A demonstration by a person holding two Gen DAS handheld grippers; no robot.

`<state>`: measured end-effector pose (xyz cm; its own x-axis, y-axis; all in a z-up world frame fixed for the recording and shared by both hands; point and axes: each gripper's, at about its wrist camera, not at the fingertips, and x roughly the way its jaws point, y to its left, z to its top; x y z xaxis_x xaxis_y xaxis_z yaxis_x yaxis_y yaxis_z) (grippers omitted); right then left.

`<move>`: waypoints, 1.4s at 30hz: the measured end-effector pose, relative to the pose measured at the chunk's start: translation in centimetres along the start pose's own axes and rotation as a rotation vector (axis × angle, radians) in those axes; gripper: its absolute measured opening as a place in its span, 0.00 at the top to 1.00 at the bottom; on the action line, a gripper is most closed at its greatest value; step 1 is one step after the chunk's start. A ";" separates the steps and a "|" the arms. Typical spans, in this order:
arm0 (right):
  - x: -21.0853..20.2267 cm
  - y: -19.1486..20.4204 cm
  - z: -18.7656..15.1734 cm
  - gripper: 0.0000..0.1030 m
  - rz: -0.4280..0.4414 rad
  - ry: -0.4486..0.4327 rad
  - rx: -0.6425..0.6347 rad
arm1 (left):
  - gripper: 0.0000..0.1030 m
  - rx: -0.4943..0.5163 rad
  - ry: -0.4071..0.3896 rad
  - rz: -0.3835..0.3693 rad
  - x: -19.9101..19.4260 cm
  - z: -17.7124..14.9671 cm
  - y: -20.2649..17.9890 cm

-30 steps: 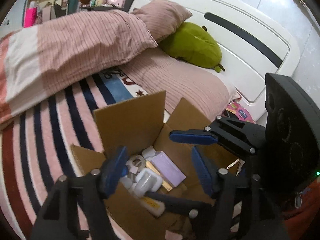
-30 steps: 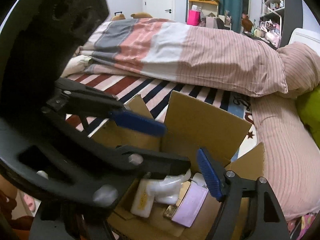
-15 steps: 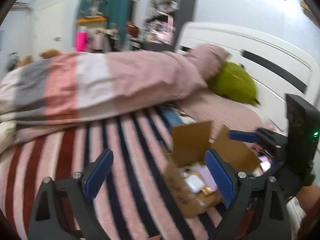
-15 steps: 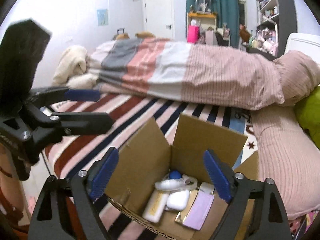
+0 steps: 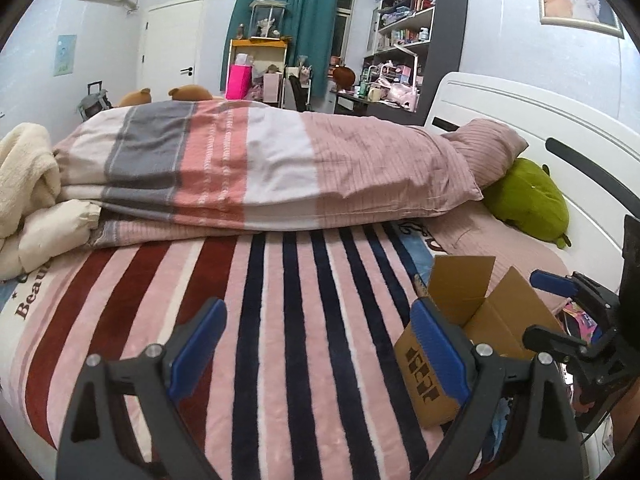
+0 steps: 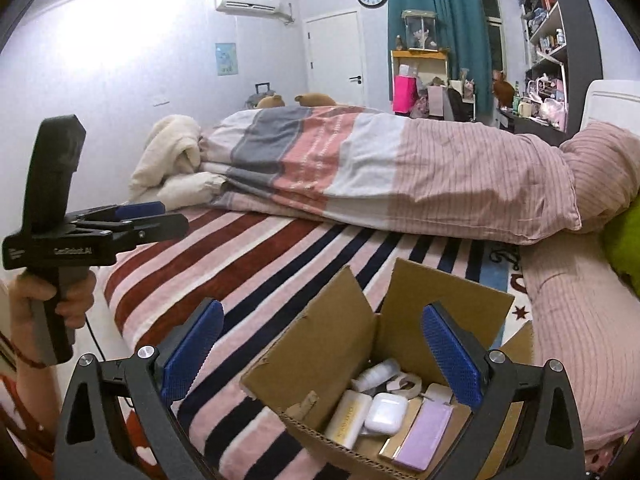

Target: Organize rigid objects

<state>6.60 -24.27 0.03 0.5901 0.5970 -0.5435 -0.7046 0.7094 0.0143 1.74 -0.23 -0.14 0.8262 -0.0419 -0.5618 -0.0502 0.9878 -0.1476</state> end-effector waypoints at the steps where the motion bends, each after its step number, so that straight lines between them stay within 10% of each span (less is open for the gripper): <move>1: 0.0 -0.1 -0.1 0.03 -0.001 -0.003 -0.002 | 0.11 0.001 0.002 0.003 0.0 -0.1 0.0; 42: -0.4 -0.3 -0.3 0.03 0.006 -0.008 -0.001 | 0.11 0.027 0.016 0.040 -0.1 -0.6 0.4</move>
<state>6.43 -24.81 -0.06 0.5888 0.6045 -0.5365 -0.7087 0.7053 0.0170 1.32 0.12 -0.65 0.8147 -0.0047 -0.5799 -0.0672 0.9924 -0.1026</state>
